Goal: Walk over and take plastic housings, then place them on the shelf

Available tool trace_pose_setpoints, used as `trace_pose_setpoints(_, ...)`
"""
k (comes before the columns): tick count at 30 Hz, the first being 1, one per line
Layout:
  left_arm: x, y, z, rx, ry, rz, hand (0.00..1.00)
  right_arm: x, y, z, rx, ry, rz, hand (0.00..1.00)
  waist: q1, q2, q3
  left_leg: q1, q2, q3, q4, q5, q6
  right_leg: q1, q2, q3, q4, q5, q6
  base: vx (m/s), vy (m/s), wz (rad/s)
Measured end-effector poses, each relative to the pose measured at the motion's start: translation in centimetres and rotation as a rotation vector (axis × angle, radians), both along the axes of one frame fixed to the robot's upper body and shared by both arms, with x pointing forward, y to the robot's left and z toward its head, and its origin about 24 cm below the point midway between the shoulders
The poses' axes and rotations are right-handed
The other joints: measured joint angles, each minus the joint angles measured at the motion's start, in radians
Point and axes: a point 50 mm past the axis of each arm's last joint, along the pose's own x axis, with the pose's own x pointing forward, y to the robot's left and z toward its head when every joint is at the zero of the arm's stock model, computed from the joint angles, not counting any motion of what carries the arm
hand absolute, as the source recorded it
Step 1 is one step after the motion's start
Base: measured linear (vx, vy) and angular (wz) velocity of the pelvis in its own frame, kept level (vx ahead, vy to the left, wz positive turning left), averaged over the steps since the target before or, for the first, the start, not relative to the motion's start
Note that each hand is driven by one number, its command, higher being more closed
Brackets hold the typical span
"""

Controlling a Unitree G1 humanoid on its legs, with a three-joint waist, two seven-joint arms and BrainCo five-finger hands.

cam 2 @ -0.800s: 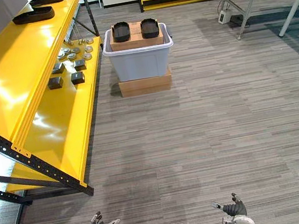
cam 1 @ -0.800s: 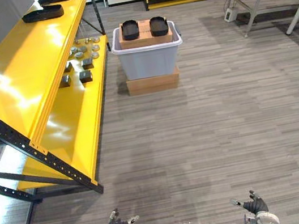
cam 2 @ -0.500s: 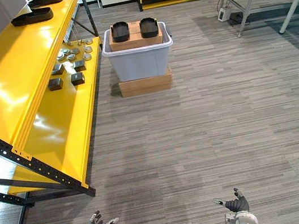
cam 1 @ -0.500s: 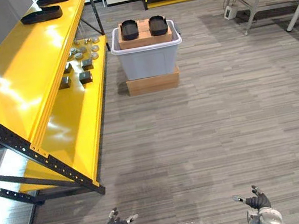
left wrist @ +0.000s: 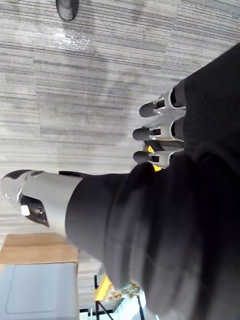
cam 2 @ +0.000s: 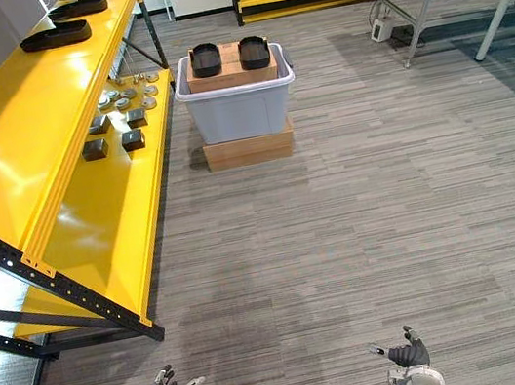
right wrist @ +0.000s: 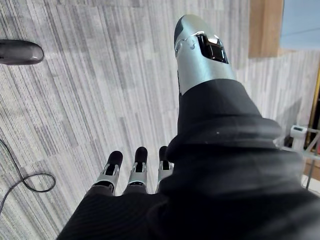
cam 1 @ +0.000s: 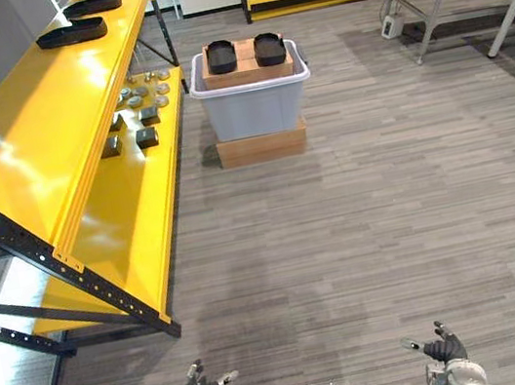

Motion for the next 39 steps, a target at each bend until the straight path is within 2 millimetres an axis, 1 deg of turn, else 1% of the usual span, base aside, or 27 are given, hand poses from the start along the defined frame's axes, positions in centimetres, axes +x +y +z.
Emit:
trace_pose_setpoints(4,0.3,0.0,0.2,-0.002,-0.015,0.009,0.0,0.3,0.0,0.1,0.001,-0.005,-0.002,0.0,0.001,0.001,0.0,-0.013,0.004,0.013,0.007,-0.009,0.014,-0.015,0.004,0.009,0.001,0.0,0.0,-0.01,-0.003,-0.06)
trace_pose_setpoints(7,1.1,0.0,0.7,-0.01,-0.058,0.026,0.0,1.3,0.1,0.6,0.0,-0.041,-0.002,0.0,0.002,0.004,0.014,-0.05,0.007,0.02,0.066,-0.044,0.031,-0.029,0.006,0.014,0.007,-0.003,0.002,0.0,0.014,-0.09)
trace_pose_setpoints(9,1.5,0.0,1.1,-0.003,-0.085,0.038,0.0,2.2,0.1,0.9,-0.001,-0.065,0.002,0.0,0.005,0.012,0.023,-0.08,0.013,0.035,0.11,-0.072,0.042,-0.07,0.006,0.028,0.065,-0.035,0.008,0.01,0.035,-0.23)
trace_pose_setpoints(11,2.0,0.0,1.4,-0.01,-0.108,0.045,0.0,3.0,0.2,1.2,0.003,-0.083,0.003,0.0,0.009,0.018,0.042,-0.097,0.008,0.049,0.159,-0.111,0.057,-0.153,-0.009,0.04,0.245,-0.131,0.027,0.01,0.066,-0.16)
trace_pose_setpoints(13,2.3,0.0,1.7,-0.022,-0.129,0.061,0.0,3.0,0.2,1.2,0.007,-0.078,-0.001,0.0,0.008,0.005,0.057,-0.101,-0.015,0.051,0.193,-0.146,0.074,-0.239,-0.048,0.031,0.459,-0.212,0.049,0.03,0.097,-0.08)
trace_pose_setpoints(14,2.3,0.0,1.8,-0.022,-0.132,0.066,0.0,3.1,0.2,1.2,0.006,-0.079,-0.003,0.0,0.012,0.003,0.071,-0.081,-0.028,0.046,0.21,-0.179,0.101,-0.326,-0.089,-0.007,0.662,-0.228,0.053,0.05,0.079,-0.05)
trace_pose_setpoints(16,2.5,0.3,1.9,-0.009,-0.135,0.073,0.0,2.9,0.3,1.0,0.015,-0.07,-0.018,0.0,0.003,0.004,0.099,-0.03,-0.033,0.042,0.205,-0.186,0.107,-0.402,-0.122,-0.064,0.799,-0.271,0.046,0.24,0.091,0.02)
trace_pose_setpoints(17,2.6,0.4,1.9,-0.005,-0.136,0.079,0.0,3.0,0.2,1.1,0.011,-0.071,-0.022,0.0,0.002,0.013,0.104,-0.009,-0.031,0.04,0.192,-0.19,0.105,-0.432,-0.125,-0.083,0.79,-0.278,0.04,0.36,0.088,0.12)
trace_pose_setpoints(19,3.5,0.7,2.4,-0.003,-0.164,0.079,0.0,3.7,0.1,1.4,0.001,-0.087,-0.004,0.0,-0.007,0.015,0.116,0.024,-0.008,0.022,0.159,-0.194,0.1,-0.489,-0.107,-0.108,0.701,-0.269,0.035,0.34,0.009,0.28)
trace_pose_setpoints(20,4.4,0.7,2.7,-0.002,-0.188,0.074,0.0,4.6,0.0,1.8,-0.01,-0.105,0.014,0.0,-0.019,0.029,0.138,0.047,0.016,0.006,0.136,-0.195,0.093,-0.517,-0.083,-0.117,0.588,-0.229,0.039,0.38,-0.052,0.39)
trace_pose_setpoints(22,5.4,0.6,3.2,-0.001,-0.215,0.068,0.0,5.3,-0.1,2.2,-0.016,-0.124,0.024,0.0,-0.031,0.025,0.159,0.091,0.034,-0.016,0.103,-0.197,0.066,-0.539,-0.067,-0.121,0.374,-0.109,0.043,0.5,-0.115,0.46)
trace_pose_setpoints(23,5.6,0.6,3.3,0.002,-0.224,0.068,0.0,5.2,-0.1,2.2,-0.016,-0.123,0.024,0.0,-0.033,0.0,0.159,0.124,0.031,-0.022,0.09,-0.21,0.037,-0.539,-0.072,-0.115,0.262,-0.035,0.042,0.52,-0.157,0.42)
trace_pose_setpoints(24,5.7,0.7,3.3,0.009,-0.225,0.07,0.0,5.2,-0.1,2.2,-0.016,-0.12,0.025,0.0,-0.034,-0.007,0.16,0.142,0.032,-0.031,0.087,-0.221,0.018,-0.541,-0.074,-0.107,0.247,0.016,0.023,0.55,-0.202,0.43)
trace_pose_setpoints(25,5.6,0.5,3.2,0.007,-0.218,0.074,0.0,5.1,-0.2,2.2,-0.019,-0.118,0.024,0.0,-0.04,0.002,0.162,0.156,0.058,-0.055,0.095,-0.231,0.002,-0.549,-0.07,-0.104,0.307,0.13,-0.039,0.55,-0.24,0.36)
trace_pose_setpoints(26,5.7,0.1,3.2,-0.003,-0.221,0.068,0.0,5.5,-0.1,2.4,-0.017,-0.13,0.027,0.0,-0.042,0.018,0.161,0.142,0.087,-0.068,0.14,-0.216,-0.027,-0.593,-0.065,-0.119,0.422,0.067,-0.076,0.56,-0.258,0.31)
trace_pose_setpoints(27,5.8,-0.1,3.2,-0.007,-0.221,0.068,0.0,5.7,0.0,2.4,-0.014,-0.135,0.029,0.0,-0.043,0.023,0.161,0.128,0.102,-0.071,0.178,-0.201,-0.053,-0.598,-0.063,-0.131,0.464,0.035,-0.087,0.46,-0.23,0.25)
trace_pose_setpoints(28,5.5,-0.3,3.0,-0.014,-0.213,0.071,0.0,5.7,0.3,2.4,-0.008,-0.136,0.032,0.0,-0.044,0.03,0.16,0.091,0.122,-0.069,0.289,-0.157,-0.113,-0.582,-0.054,-0.154,0.518,-0.03,-0.102,0.63,-0.316,0.29)
trace_pose_setpoints(29,5.1,-0.4,2.7,-0.019,-0.199,0.077,0.0,5.5,0.4,2.2,-0.005,-0.131,0.034,0.0,-0.049,0.033,0.162,0.033,0.143,-0.069,0.474,-0.06,-0.12,-0.53,-0.045,-0.172,0.537,-0.092,-0.111,0.64,-0.323,0.34)
trace_pose_setpoints(30,5.0,-0.5,2.6,-0.023,-0.195,0.08,0.0,5.5,0.4,2.2,-0.006,-0.128,0.037,0.0,-0.053,0.038,0.166,-0.014,0.16,-0.066,0.595,0.016,-0.125,-0.487,-0.036,-0.181,0.518,-0.11,-0.115,0.75,-0.372,0.3)
trace_pose_setpoints(31,4.5,-0.6,2.4,-0.029,-0.185,0.085,0.0,5.5,0.5,2.2,-0.008,-0.127,0.05,0.0,-0.046,0.047,0.167,-0.118,0.212,-0.035,0.846,0.08,-0.125,-0.396,-0.003,-0.189,0.462,-0.125,-0.125,0.59,-0.263,-0.04)
trace_pose_setpoints(32,4.1,-0.5,2.2,-0.029,-0.172,0.092,0.0,5.6,0.8,2.2,-0.005,-0.135,0.062,0.0,-0.031,0.048,0.169,-0.203,0.267,0.044,1.043,0.039,-0.062,-0.301,0.034,-0.175,0.39,-0.131,-0.134,0.56,-0.231,-0.2)
trace_pose_setpoints(33,4.0,-0.5,2.1,-0.029,-0.167,0.094,0.0,5.6,0.9,2.2,-0.001,-0.135,0.058,0.0,-0.025,0.044,0.171,-0.237,0.279,0.073,1.097,0.016,-0.027,-0.251,0.043,-0.169,0.352,-0.132,-0.135,0.65,-0.197,-0.3)
trace_pose_setpoints(34,3.8,-0.5,2.1,-0.03,-0.162,0.097,0.0,5.4,0.9,2.0,0.006,-0.132,0.052,0.0,-0.011,0.03,0.179,-0.292,0.267,0.127,1.112,-0.009,-0.003,-0.156,0.043,-0.151,0.28,-0.135,-0.135,0.52,-0.132,-0.18)
trace_pose_setpoints(35,3.6,-0.5,2.0,-0.03,-0.162,0.099,0.0,5.5,1.0,2.0,0.011,-0.136,0.045,0.0,-0.001,0.028,0.18,-0.337,0.247,0.161,1.075,-0.029,0.002,-0.098,0.042,-0.136,0.226,-0.139,-0.138,0.69,-0.124,-0.33)
trace_pose_setpoints(36,3.5,-0.4,2.1,-0.029,-0.163,0.103,0.0,5.5,0.8,2.0,0.013,-0.132,0.039,0.0,0.012,0.016,0.187,-0.412,0.191,0.189,0.925,-0.062,-0.004,-0.029,0.031,-0.117,0.165,-0.146,-0.127,0.37,-0.049,-0.35)
trace_pose_setpoints(37,3.4,-0.4,2.0,-0.029,-0.162,0.106,0.0,5.5,0.8,2.0,0.012,-0.129,0.04,0.0,0.02,0.015,0.187,-0.437,0.166,0.193,0.838,-0.067,-0.007,-0.007,0.027,-0.108,0.151,-0.15,-0.122,0.56,-0.01,-0.43)
trace_pose_setpoints(39,3.1,-0.2,2.0,-0.037,-0.16,0.136,0.0,5.2,0.6,1.7,0.017,-0.112,0.02,0.0,0.031,0.018,0.19,-0.473,0.089,0.203,0.503,-0.048,-0.02,0.063,0.015,-0.092,0.111,-0.161,-0.089,0.51,0.047,-0.3)
